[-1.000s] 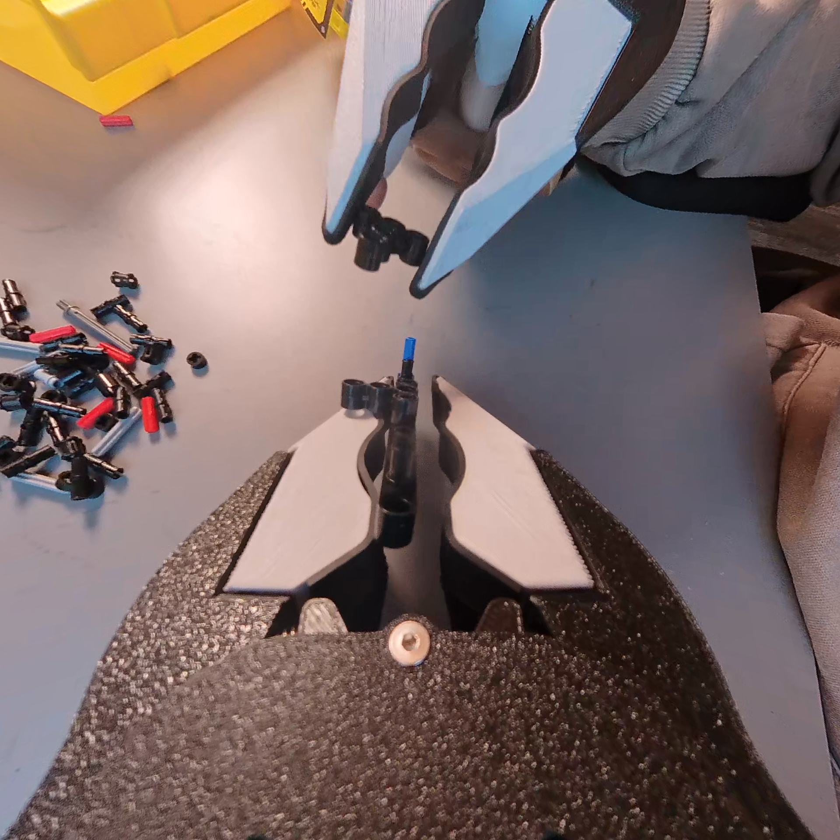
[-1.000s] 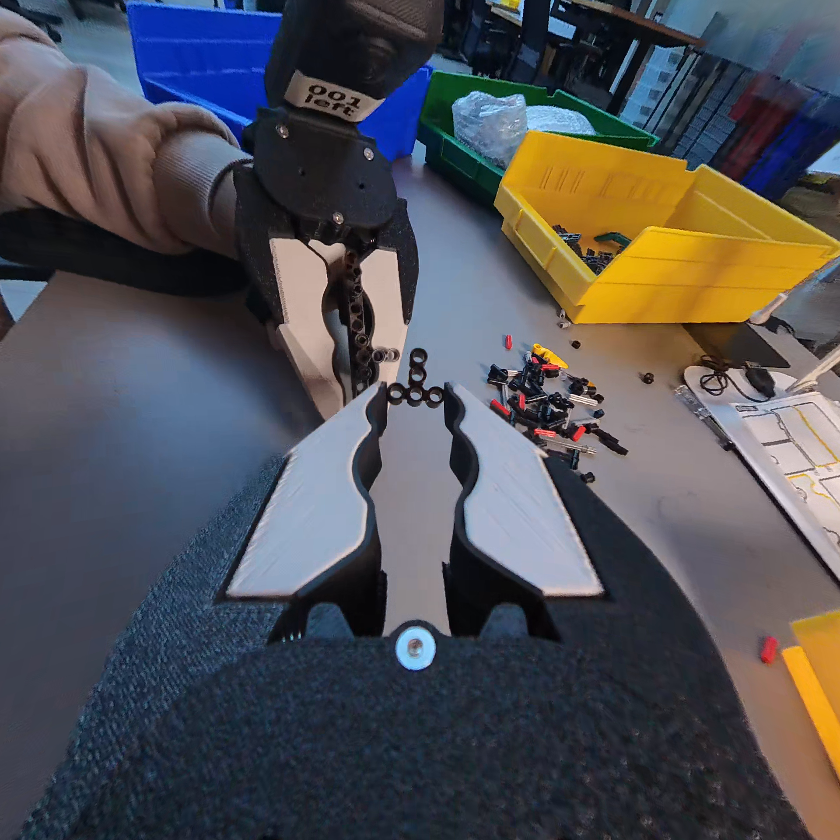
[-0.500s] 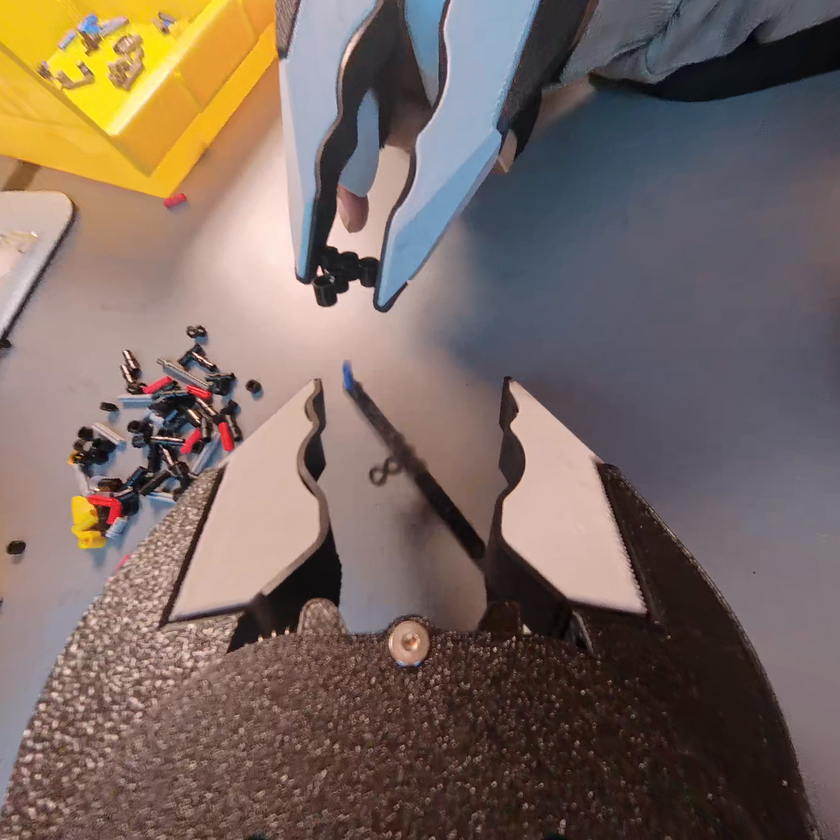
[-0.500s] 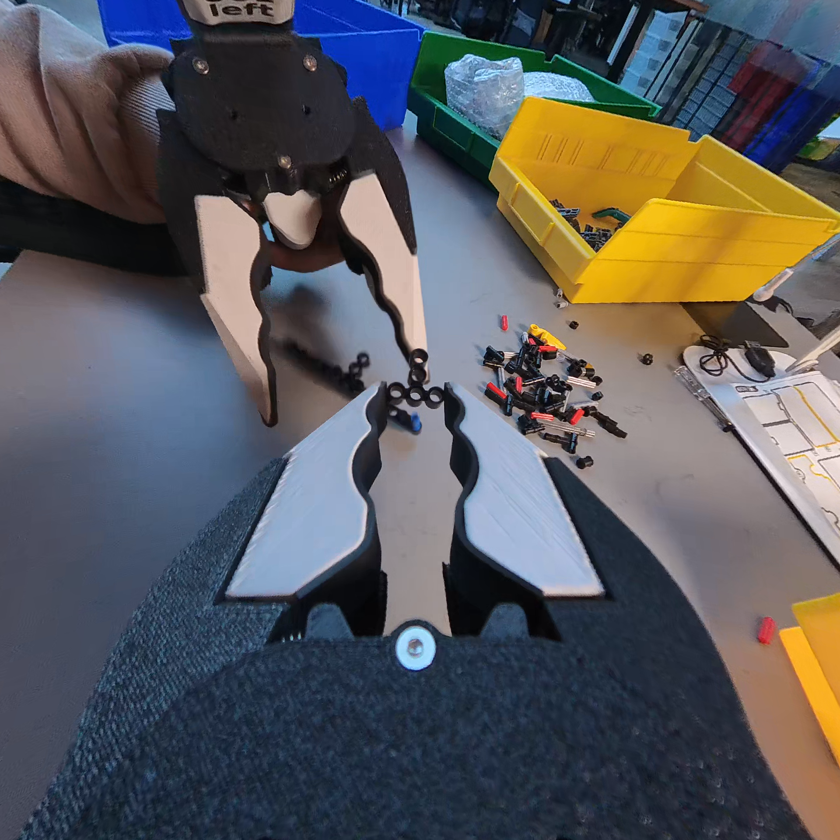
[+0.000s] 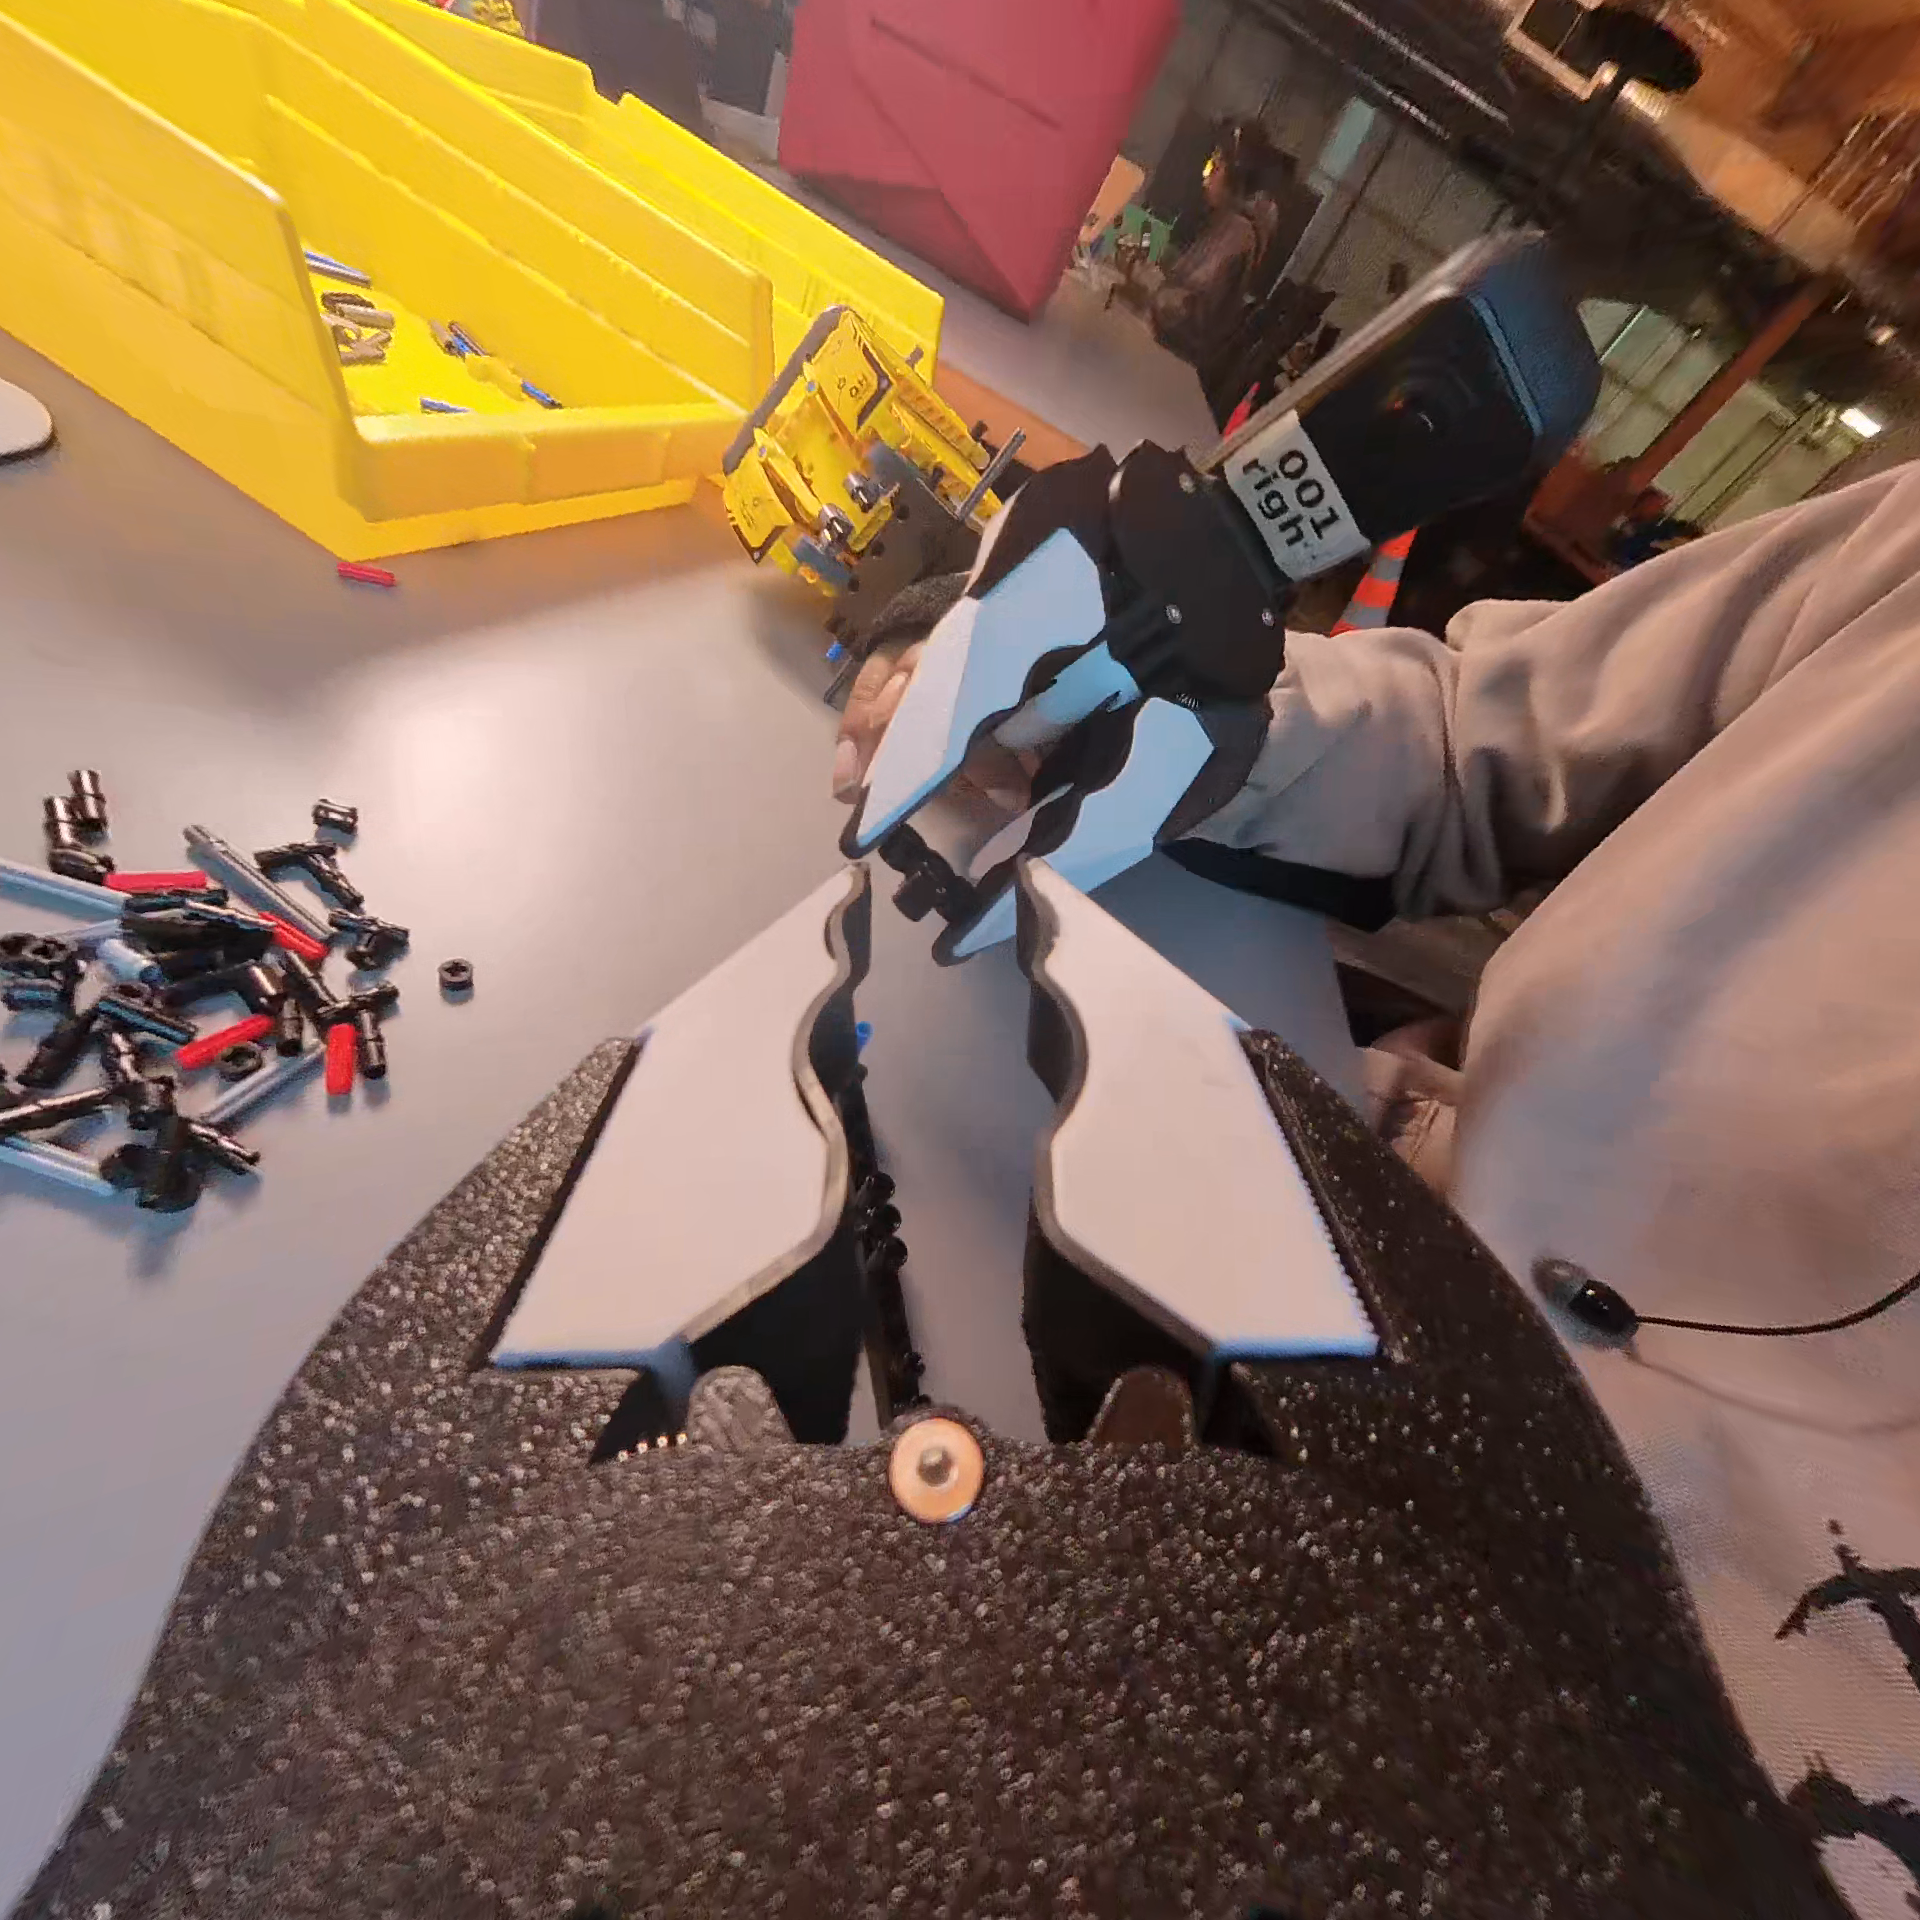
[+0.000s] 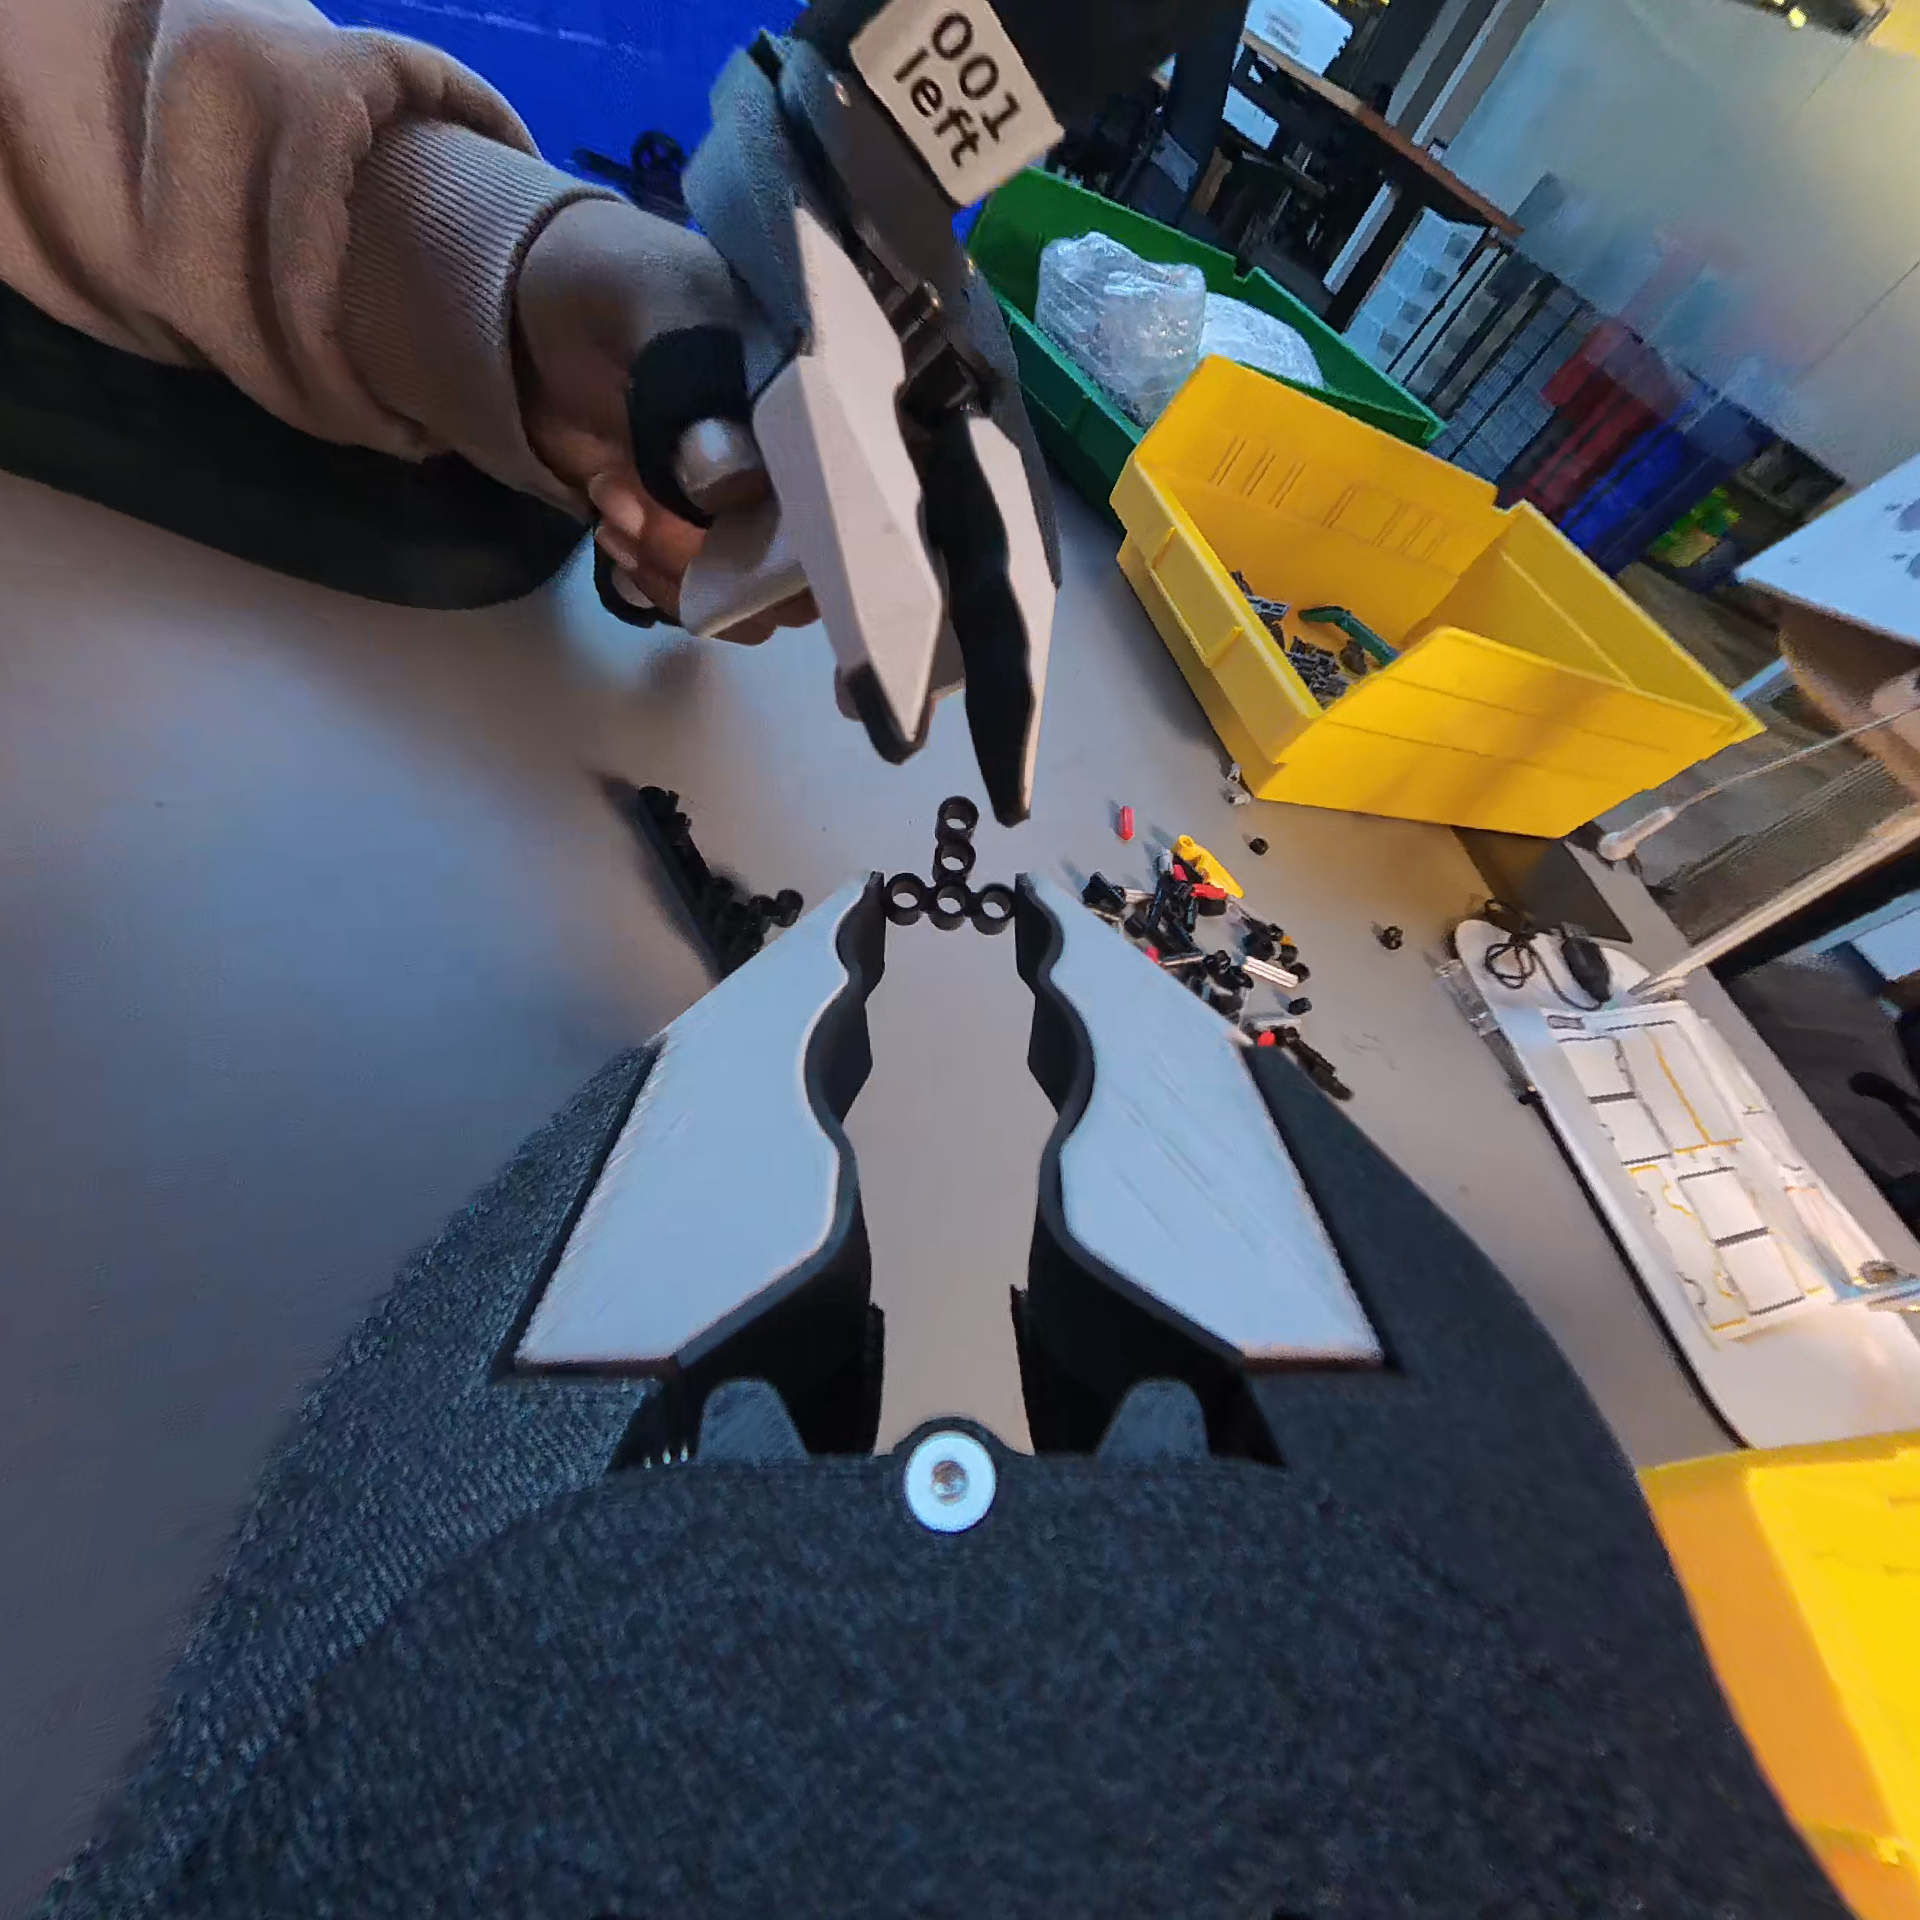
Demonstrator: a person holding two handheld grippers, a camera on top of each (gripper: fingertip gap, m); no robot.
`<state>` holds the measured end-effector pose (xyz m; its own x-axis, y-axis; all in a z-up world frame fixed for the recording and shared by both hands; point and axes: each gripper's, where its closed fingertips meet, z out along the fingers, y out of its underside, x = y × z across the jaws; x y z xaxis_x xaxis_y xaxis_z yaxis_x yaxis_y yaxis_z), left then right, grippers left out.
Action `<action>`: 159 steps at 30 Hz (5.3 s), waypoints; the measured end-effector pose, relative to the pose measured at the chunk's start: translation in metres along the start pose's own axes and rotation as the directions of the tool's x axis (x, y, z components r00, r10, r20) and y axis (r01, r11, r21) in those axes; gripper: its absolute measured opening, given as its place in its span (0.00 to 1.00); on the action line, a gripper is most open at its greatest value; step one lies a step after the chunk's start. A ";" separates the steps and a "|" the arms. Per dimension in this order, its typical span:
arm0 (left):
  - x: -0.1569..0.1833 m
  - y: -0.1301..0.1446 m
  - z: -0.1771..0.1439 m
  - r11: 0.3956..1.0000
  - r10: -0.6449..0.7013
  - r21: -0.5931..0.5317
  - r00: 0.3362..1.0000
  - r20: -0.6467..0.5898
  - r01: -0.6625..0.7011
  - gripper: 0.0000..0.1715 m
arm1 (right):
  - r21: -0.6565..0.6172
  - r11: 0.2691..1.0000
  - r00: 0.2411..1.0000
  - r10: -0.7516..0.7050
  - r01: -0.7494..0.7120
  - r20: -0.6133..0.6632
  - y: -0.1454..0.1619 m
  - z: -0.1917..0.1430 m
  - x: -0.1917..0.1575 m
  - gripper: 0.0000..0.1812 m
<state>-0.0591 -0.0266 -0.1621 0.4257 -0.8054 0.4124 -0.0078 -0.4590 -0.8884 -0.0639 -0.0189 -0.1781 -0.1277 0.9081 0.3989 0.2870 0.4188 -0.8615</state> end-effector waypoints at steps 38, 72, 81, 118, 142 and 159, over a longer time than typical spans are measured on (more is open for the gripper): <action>-0.021 -0.006 -0.198 0.954 0.298 -0.204 0.646 0.703 -0.219 0.24 | -0.362 0.930 0.906 0.210 -0.068 0.367 0.040 0.049 -0.054 0.17; 0.025 0.008 0.014 0.888 0.442 -0.120 0.896 -0.042 -0.444 0.04 | 0.083 0.931 0.893 0.311 -0.355 0.326 -0.025 -0.021 -0.010 0.15; 0.031 -0.011 0.009 0.924 0.377 0.075 0.925 -0.037 -0.374 0.04 | 0.205 0.805 0.799 0.451 -0.557 0.399 -0.041 -0.025 0.001 0.12; 0.036 -0.013 0.008 0.974 0.220 0.069 0.973 -0.066 -0.216 0.04 | 0.322 0.752 0.807 0.457 -0.575 0.374 -0.058 -0.030 0.008 0.11; 0.026 -0.009 0.006 0.972 0.232 -0.019 0.972 -0.047 -0.233 0.04 | 0.159 0.884 0.864 0.366 -0.439 0.346 -0.027 -0.027 0.003 0.12; 0.027 -0.010 0.007 0.963 0.267 0.050 0.963 -0.048 -0.265 0.09 | 0.089 0.886 0.859 0.411 -0.456 0.306 -0.020 -0.017 0.000 0.12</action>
<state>-0.0409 -0.0412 -0.1432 0.3642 -0.9158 0.1695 -0.0751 -0.2103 -0.9748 -0.0534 -0.0276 -0.1557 -0.2822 0.9533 -0.1079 0.2279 -0.0426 -0.9728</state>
